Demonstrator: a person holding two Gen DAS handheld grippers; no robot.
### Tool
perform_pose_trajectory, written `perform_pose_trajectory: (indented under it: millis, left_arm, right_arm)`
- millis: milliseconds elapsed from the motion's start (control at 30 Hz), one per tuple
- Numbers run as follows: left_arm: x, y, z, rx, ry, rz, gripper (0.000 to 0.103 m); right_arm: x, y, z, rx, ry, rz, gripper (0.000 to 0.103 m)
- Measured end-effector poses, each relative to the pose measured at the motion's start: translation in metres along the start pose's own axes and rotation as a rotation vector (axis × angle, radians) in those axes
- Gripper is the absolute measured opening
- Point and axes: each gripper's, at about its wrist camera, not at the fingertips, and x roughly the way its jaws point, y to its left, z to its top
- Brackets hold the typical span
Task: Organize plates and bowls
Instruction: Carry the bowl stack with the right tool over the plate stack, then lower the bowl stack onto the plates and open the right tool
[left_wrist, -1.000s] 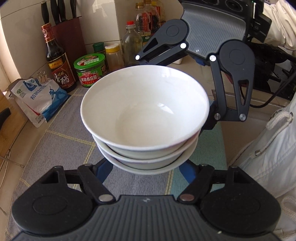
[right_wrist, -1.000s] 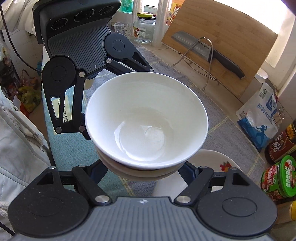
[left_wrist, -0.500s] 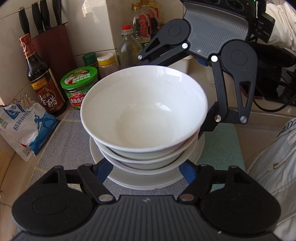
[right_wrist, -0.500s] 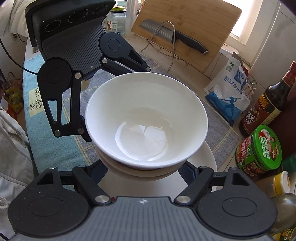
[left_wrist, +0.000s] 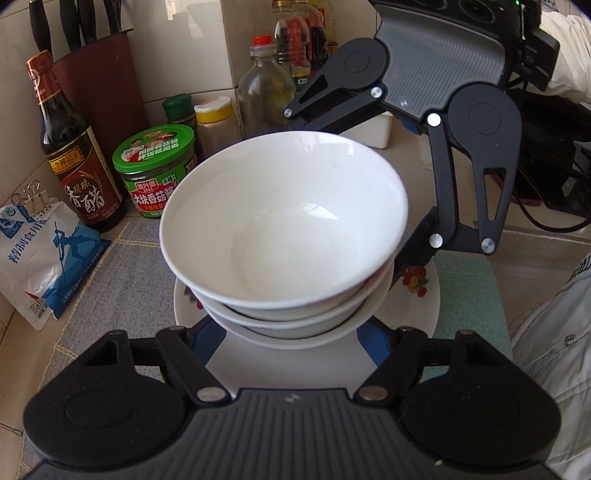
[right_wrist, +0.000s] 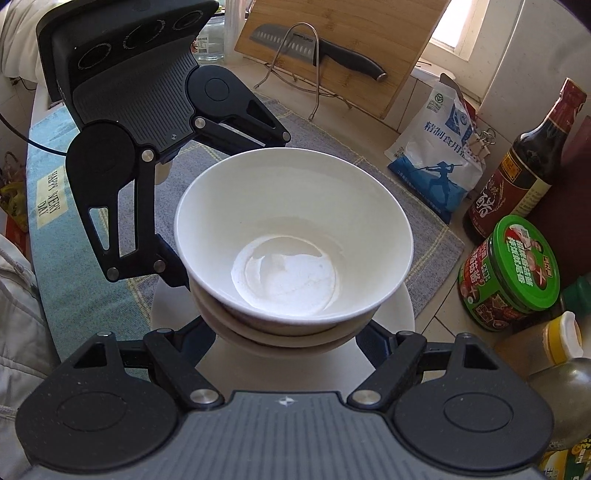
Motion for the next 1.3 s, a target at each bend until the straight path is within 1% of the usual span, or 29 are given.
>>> perform_pose_trajectory:
  millis: [400, 600, 667, 700, 733, 800, 867, 1000, 1167, 1200, 1300]
  left_arm:
    - [0.003, 0.003, 0.000, -0.012, -0.008, -0.008, 0.077]
    - [0.001, 0.001, -0.001, 0.013, -0.009, 0.007, 0.078]
    - [-0.001, 0.001, -0.001, 0.013, -0.015, 0.011, 0.078]
    - [-0.002, 0.000, -0.002, 0.015, -0.025, 0.014, 0.084]
    - [-0.004, 0.000, -0.002, 0.015, -0.035, 0.018, 0.091]
    - [-0.008, 0.000, -0.002, 0.015, -0.059, 0.028, 0.096]
    - [-0.009, -0.001, -0.002, 0.008, -0.057, 0.058, 0.100]
    - [-0.012, -0.006, -0.008, -0.001, -0.060, 0.112, 0.100]
    - [-0.027, -0.017, -0.013, -0.055, -0.145, 0.188, 0.102]
    - [-0.031, -0.019, -0.013, -0.085, -0.174, 0.212, 0.102]
    - [-0.041, -0.025, -0.015, -0.161, -0.244, 0.244, 0.102]
  right_arm:
    - [0.003, -0.003, 0.000, 0.023, 0.014, -0.004, 0.086]
    - [0.006, -0.006, -0.002, 0.045, 0.018, 0.001, 0.086]
    - [0.007, -0.006, -0.002, 0.047, 0.015, -0.002, 0.088]
    - [0.007, -0.006, -0.002, 0.048, 0.010, 0.000, 0.095]
    - [0.006, -0.005, -0.002, 0.050, -0.001, 0.000, 0.103]
    - [0.003, -0.005, -0.001, 0.053, -0.019, -0.001, 0.103]
    - [0.003, -0.004, 0.000, 0.055, -0.018, -0.011, 0.103]
    - [0.002, -0.002, -0.001, 0.057, -0.022, -0.016, 0.103]
    - [-0.004, 0.004, -0.003, 0.053, -0.025, -0.031, 0.103]
    - [-0.004, 0.005, -0.002, 0.050, -0.023, -0.042, 0.103]
    - [-0.007, 0.011, -0.002, 0.051, -0.011, -0.068, 0.103]
